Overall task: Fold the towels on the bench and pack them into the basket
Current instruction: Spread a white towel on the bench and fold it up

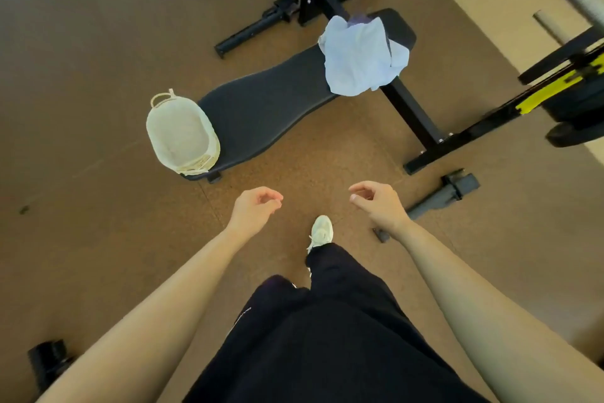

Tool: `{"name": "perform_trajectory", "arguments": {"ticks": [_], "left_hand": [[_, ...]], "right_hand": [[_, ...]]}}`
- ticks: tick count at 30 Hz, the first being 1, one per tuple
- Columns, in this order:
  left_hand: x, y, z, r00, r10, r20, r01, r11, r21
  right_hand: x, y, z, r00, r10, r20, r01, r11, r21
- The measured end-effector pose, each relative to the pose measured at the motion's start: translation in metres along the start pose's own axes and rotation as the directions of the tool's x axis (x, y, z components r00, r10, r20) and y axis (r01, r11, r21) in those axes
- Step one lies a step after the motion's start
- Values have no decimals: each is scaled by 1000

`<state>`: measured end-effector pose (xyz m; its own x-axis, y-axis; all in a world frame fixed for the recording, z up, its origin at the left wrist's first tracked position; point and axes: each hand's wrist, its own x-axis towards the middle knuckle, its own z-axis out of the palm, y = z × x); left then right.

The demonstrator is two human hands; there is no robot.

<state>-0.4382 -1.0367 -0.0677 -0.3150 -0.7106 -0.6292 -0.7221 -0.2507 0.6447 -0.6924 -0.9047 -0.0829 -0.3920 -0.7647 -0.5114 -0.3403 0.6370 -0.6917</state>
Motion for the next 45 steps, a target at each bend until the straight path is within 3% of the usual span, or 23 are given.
{"name": "perform_trajectory", "arguments": {"ticks": [11,19,29,37,42,45], "left_hand": [[176,135,-2,998,35,60,-33,999,-24],[358,219,-8,988,-1,152,10,998,-57],[577,282,39,986,-34,163,39,999,-27],[728,315,112,992,60,109,-84,971,226],[778,314,140,971,142,191,-220,845,487],[782,308,144,968,186,170,-246,845,475]], "right_hand": [[188,-58,-97,999,46,14,-46,999,-4],[340,-100,-139,993,118,19,-117,992,-57],[556,-94,-164,993,107,52,-98,984,-149],[730,-42,-158,994,76,76,-50,950,-307],[792,-16,-166,989,58,136,25,840,-542],[803,-11,-169,985,6,170,102,777,-621]]}}
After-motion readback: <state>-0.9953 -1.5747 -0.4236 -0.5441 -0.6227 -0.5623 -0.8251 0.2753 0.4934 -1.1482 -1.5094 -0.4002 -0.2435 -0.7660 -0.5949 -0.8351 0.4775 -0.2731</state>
